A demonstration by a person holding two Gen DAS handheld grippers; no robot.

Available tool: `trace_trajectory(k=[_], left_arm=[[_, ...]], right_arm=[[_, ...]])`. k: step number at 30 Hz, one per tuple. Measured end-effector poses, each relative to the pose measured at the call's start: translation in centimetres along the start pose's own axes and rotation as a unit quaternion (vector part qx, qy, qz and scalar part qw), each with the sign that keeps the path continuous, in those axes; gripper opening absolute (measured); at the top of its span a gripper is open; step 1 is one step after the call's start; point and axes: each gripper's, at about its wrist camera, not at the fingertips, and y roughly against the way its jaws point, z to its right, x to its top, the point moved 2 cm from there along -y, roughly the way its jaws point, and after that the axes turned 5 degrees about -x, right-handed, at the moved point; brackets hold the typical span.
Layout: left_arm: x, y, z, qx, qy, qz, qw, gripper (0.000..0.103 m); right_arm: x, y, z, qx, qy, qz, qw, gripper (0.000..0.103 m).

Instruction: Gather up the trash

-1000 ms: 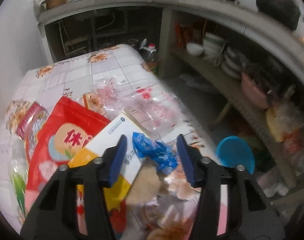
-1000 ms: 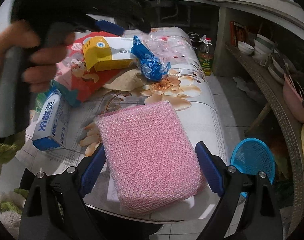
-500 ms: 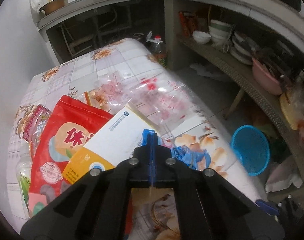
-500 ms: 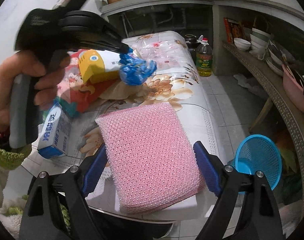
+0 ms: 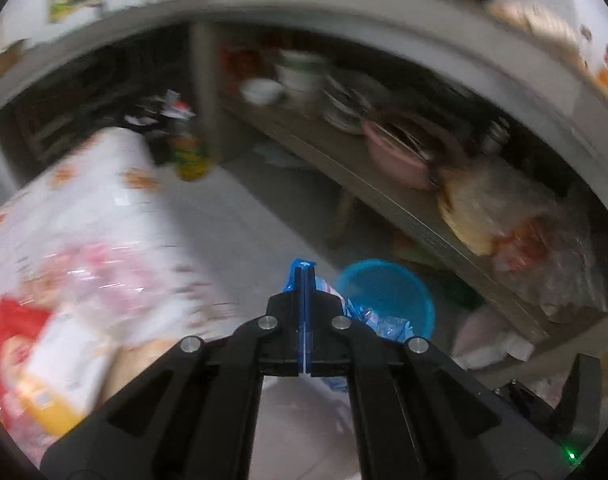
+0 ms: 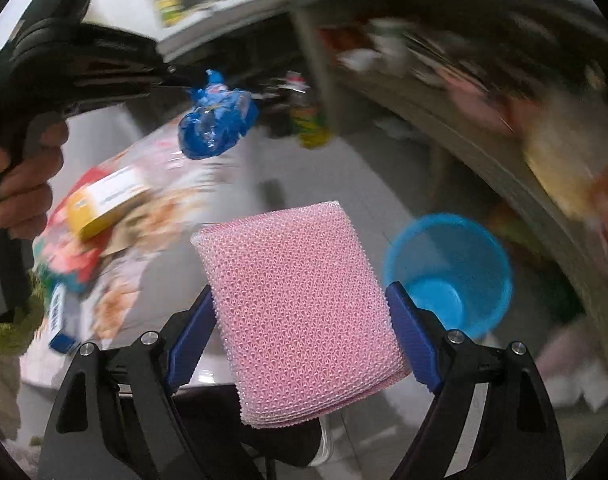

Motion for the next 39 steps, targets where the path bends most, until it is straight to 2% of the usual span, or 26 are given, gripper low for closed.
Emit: trace_trajectory(k=[2,5,7,9,10,13,14,17,20,23,28,30,33,37,39], left_arm=[[0.6,-4.2,2.0,-0.021,-0.006,-0.04,0.999,0.0],[0.9,-10.6,5.0,-0.021,-0.029,-0.096,0.9947,0.0],[0.7,-14.2,6.1,-0.034,-0.025,-0.129,0.9907,0.0],[0.9,-17.4,6.9,-0.05,-0.005,-0.148,0.9877,0.0],[1.0,-18.2,7.2,-0.048,-0.002,-0.145,0.9883,0.003],[1.5,-20.7,8.2,-0.034,-0.001,-0.141,0.9894,0.065],[1.6,-21.0,8.3,-0.03,0.002,-0.133,0.9906,0.066],[1.6,-20.8,8.2,-0.048,0.014,-0.132,0.99,0.07],[1.5,-19.6,7.6,-0.06,0.014,-0.125,0.9903,0.077],[1.2,-18.0,7.1,-0.043,0.002,-0.114,0.9926,0.078],[0.3,-13.5,6.2,-0.089,0.005,-0.077,0.993,0.082],[-0.3,-11.1,5.7,-0.127,0.015,-0.054,0.9903,0.084],[-1.6,-8.2,4.9,-0.153,0.025,-0.049,0.9868,0.085],[-3.8,-4.3,3.3,-0.159,0.033,-0.027,0.9864,0.085],[-5.1,-2.2,1.9,-0.163,0.053,-0.021,0.9851,0.085]], right_arm=[[-0.2,-1.4,3.6,-0.015,-0.045,-0.02,0.999,0.082],[-0.5,-4.0,6.9,-0.045,-0.082,-0.044,0.995,0.082],[-0.4,-6.4,9.1,-0.059,-0.107,-0.06,0.991,0.082],[0.0,-8.2,10.3,-0.072,-0.118,-0.066,0.988,0.083],[0.5,-9.3,10.9,-0.075,-0.123,-0.061,0.988,0.084],[1.1,-13.0,12.6,-0.1,-0.137,-0.063,0.984,0.091],[0.9,-13.8,13.4,-0.103,-0.146,-0.067,0.982,0.092],[-0.5,-16.9,15.6,-0.11,-0.196,-0.101,0.969,0.092],[-1.9,-16.5,16.4,-0.109,-0.224,-0.095,0.964,0.092],[-3.0,-15.0,15.8,-0.112,-0.223,-0.091,0.964,0.092],[-3.8,-12.0,14.9,-0.128,-0.196,-0.086,0.968,0.092],[-3.5,-10.3,14.6,-0.135,-0.179,-0.085,0.971,0.094],[-3.0,-7.7,12.4,-0.158,-0.148,-0.062,0.974,0.097],[-1.9,-4.8,9.6,-0.227,-0.11,-0.033,0.967,0.097],[-1.3,-3.4,8.4,-0.245,-0.089,-0.01,0.965,0.097]])
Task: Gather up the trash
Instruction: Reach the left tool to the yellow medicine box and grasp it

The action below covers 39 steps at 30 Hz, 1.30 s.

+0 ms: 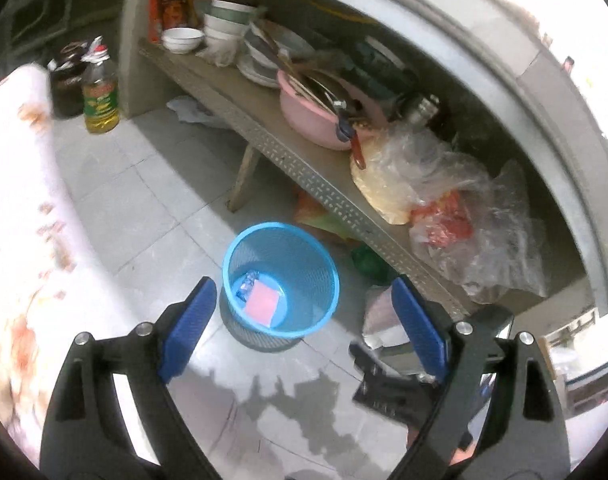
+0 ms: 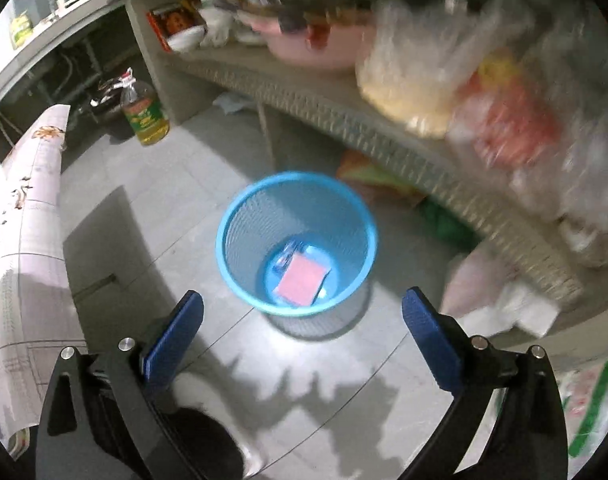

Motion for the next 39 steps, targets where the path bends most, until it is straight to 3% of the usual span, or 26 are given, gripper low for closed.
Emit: trace_trajectory(k=[3,11,13,17,20,23,29,35,39], left_arm=[[-1.9,3.9,-1.6,-0.002,0.033,0.027,0.9991,0.085],[-6.8,13.8,-5.0,0.03,0.046,0.119,0.9914,0.088],[-8.0,16.1,-5.6,0.045,0.033,0.136,0.9892,0.088],[-9.7,19.9,-7.0,0.1,-0.013,0.144,0.9844,0.088],[-9.2,22.1,-8.3,0.148,-0.04,0.13,0.9796,0.088],[-7.7,23.1,-10.0,0.19,-0.055,0.088,0.9763,0.09],[-4.7,20.8,-12.9,0.221,-0.092,-0.014,0.9709,0.09],[-3.0,16.8,-15.3,0.259,-0.116,-0.092,0.9545,0.09],[-2.1,15.6,-16.6,0.272,-0.12,-0.119,0.9473,0.09]], right_arm=[[0.8,2.9,-1.4,-0.008,0.033,0.047,0.998,0.097],[2.6,9.5,-5.3,0.115,0.044,0.117,0.985,0.097],[2.7,10.8,-6.7,0.156,0.042,0.116,0.98,0.097],[2.8,11.2,-10.2,0.246,0.049,0.058,0.966,0.097],[3.1,11.2,-12.6,0.285,0.067,0.038,0.955,0.097],[4.5,11.3,-15.6,0.334,0.087,0.014,0.939,0.097],[7.4,11.1,-22.2,0.383,0.162,-0.025,0.909,0.097],[11.4,5.5,-26.9,0.447,0.102,-0.132,0.879,0.096],[12.9,2.2,-29.1,0.448,0.074,-0.166,0.875,0.089]])
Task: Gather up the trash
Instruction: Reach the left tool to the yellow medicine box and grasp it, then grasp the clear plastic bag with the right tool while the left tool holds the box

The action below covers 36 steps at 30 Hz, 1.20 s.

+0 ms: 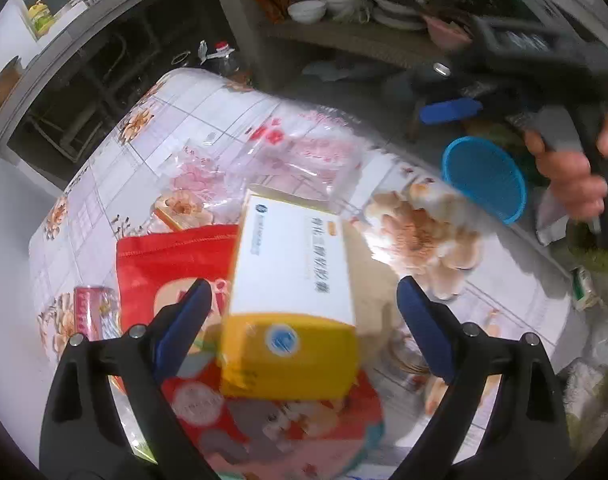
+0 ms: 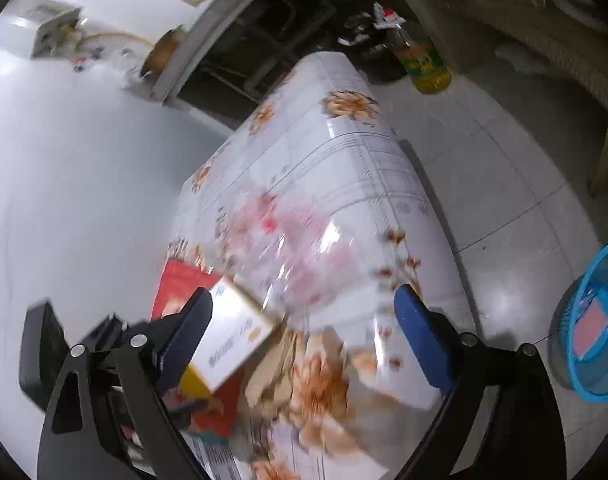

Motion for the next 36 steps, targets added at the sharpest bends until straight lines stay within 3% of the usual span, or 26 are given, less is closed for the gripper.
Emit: trace_trajectory(k=[6,10,17,21,26,28,36], left_arm=[[0.8,-1.9,0.0,0.006,-0.014,-0.032,0.9994,0.09],[0.9,-2.6,-0.1,0.004,-0.011,-0.041,0.9991,0.09],[0.9,-3.2,-0.4,0.0,0.0,-0.049,0.9988,0.089],[0.9,-3.5,-0.5,0.002,-0.001,-0.05,0.9988,0.078],[0.7,-3.4,-0.6,0.005,0.0,-0.049,0.9988,0.073],[0.7,-3.3,-0.6,0.006,0.0,-0.047,0.9989,0.072],[0.5,-2.8,-0.8,-0.001,0.016,-0.039,0.9991,0.069]], right_arm=[[2.6,-4.0,1.2,-0.015,-0.021,-0.032,0.999,0.083],[3.2,-5.4,1.5,-0.013,-0.022,-0.048,0.999,0.074],[3.1,-5.8,0.6,-0.025,0.008,-0.055,0.998,0.06],[3.0,-6.0,0.4,-0.029,0.016,-0.063,0.997,0.049],[2.8,-6.1,0.3,-0.033,0.025,-0.068,0.997,0.04],[2.7,-5.9,0.2,-0.03,0.03,-0.069,0.997,0.03],[2.7,-4.7,0.1,-0.025,0.033,-0.052,0.998,0.009]])
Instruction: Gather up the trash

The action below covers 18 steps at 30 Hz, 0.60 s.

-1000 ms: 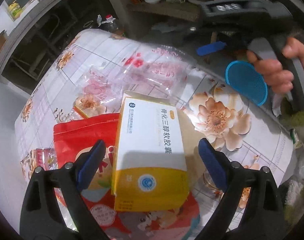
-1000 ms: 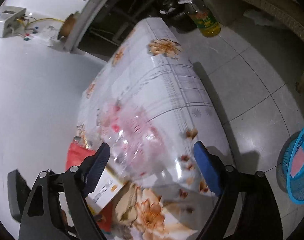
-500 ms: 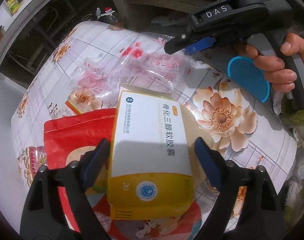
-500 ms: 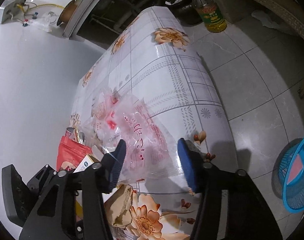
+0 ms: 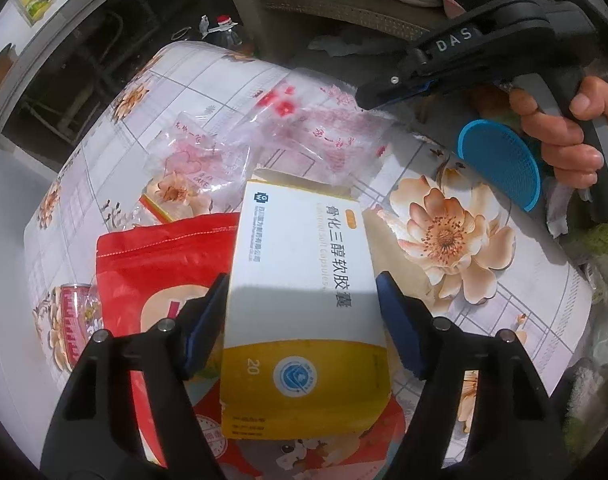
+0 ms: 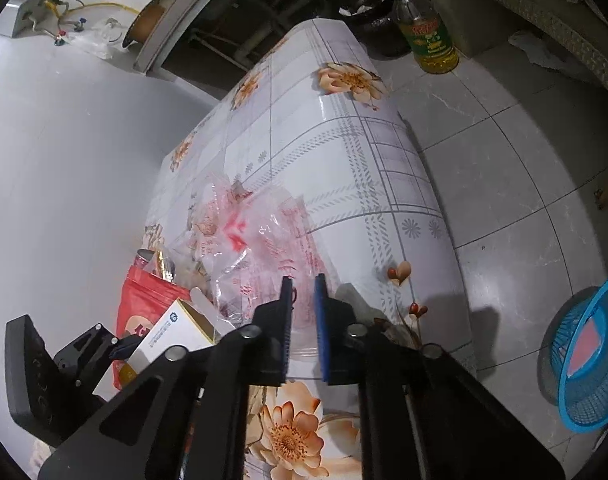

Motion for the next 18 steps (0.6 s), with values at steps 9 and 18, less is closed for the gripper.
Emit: trace_trajectory(k=[9,18], left_arm=[[-0.4,1.2,0.0,-0.011,0.008,0.018,0.9998,0.068],[-0.7,2.7,0.0,-0.01,0.012,0.036,0.9992,0.068]], right_arm=[[-0.6,2.0,-0.5,0.009,0.006,0.02,1.0,0.004],[-1.5,4.3,0.5,0.03,-0.012,0.038,0.999,0.002]])
